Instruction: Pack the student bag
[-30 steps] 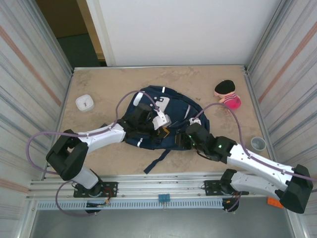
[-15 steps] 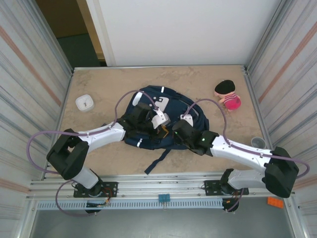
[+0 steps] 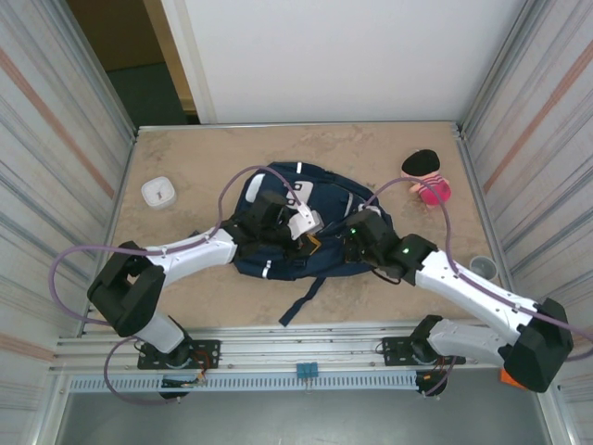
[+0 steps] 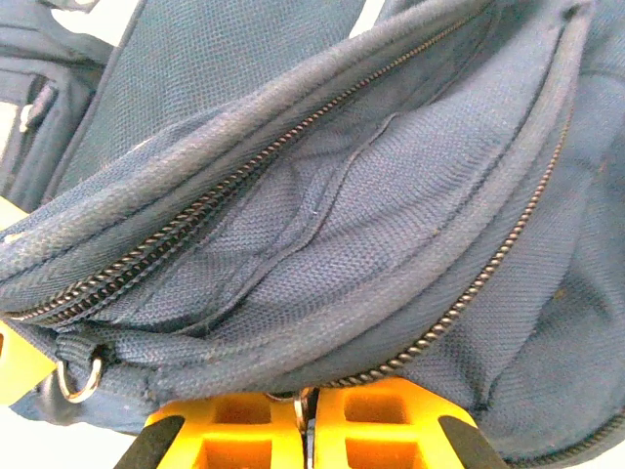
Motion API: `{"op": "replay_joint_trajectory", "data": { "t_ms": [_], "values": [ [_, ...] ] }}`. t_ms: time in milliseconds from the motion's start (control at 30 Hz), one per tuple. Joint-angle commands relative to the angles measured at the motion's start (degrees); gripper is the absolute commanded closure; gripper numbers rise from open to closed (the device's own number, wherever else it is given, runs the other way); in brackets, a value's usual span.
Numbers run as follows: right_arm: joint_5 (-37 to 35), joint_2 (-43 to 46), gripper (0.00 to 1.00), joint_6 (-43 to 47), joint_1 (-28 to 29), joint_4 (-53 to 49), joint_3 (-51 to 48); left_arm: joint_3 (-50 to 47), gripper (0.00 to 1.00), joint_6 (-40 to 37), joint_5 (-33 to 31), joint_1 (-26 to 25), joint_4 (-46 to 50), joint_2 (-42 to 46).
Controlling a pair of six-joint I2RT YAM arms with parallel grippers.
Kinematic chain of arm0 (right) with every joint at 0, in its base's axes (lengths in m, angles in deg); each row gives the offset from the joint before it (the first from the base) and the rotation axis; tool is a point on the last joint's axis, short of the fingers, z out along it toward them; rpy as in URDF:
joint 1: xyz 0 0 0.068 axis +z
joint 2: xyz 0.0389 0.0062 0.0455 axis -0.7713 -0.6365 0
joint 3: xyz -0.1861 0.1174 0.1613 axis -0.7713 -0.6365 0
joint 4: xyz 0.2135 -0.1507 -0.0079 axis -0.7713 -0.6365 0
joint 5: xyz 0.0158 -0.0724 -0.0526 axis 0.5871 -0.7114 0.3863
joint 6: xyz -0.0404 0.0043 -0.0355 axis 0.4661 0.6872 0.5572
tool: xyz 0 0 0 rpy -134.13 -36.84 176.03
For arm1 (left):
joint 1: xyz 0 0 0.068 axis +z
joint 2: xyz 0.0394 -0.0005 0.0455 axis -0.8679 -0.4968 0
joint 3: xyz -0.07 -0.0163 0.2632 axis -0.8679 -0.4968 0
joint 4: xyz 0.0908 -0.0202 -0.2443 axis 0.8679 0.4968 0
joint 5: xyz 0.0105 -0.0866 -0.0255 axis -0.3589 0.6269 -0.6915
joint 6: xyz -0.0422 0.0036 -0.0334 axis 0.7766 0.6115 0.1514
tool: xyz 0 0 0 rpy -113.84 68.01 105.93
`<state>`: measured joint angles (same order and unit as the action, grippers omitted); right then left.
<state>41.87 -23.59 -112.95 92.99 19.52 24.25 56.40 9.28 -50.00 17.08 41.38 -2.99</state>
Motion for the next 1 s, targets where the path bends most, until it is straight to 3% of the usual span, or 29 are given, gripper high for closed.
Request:
{"op": "replay_joint_trajectory", "data": {
  "t_ms": [0,100,233,467,567,633,700,767,867,967],
  "values": [
    [-1.5,3.5,1.0,5.5,-8.7,-8.9,-0.8,-1.4,1.0,-3.1,-3.1,1.9,8.4,2.5],
    [6.0,3.3,1.0,11.5,-12.5,-7.1,-0.1,-2.3,1.0,-4.0,-3.0,2.2,7.7,3.1],
    [14.2,2.4,1.0,15.3,-12.5,-8.0,1.9,-2.0,1.0,-3.5,-4.6,2.6,8.7,2.9],
    [15.1,1.7,1.0,10.9,-6.9,-8.4,2.4,-1.0,0.96,0.1,-2.6,2.4,8.3,2.6],
    [15.8,1.5,1.0,10.5,-7.4,-7.5,2.2,-1.2,0.93,-0.2,-3.3,2.1,8.3,2.6],
    [18.8,0.8,1.0,10.8,-8.8,-7.0,2.0,-1.3,0.8,-0.3,-3.9,2.1,8.4,2.6],
    [21.6,-0.4,1.0,10.6,-9.1,-6.8,2.1,-1.7,0.55,1.3,-4.0,2.2,8.2,3.3],
    [21.7,-1.1,1.0,9.9,-7.8,-6.7,2.2,-3.4,0.39,5.5,-3.4,2.2,5.8,5.6],
    [20.6,-1.5,1.0,8.0,-6.4,-6.1,1.0,-5.6,0.27,20.5,-10.1,2.2,4.0,11.5],
    [20.5,-2.3,1.0,6.8,-4.9,-5.1,0.0,-7.4,0.21,38.6,-20.4,2.2,9.3,17.3]
  ]
}}
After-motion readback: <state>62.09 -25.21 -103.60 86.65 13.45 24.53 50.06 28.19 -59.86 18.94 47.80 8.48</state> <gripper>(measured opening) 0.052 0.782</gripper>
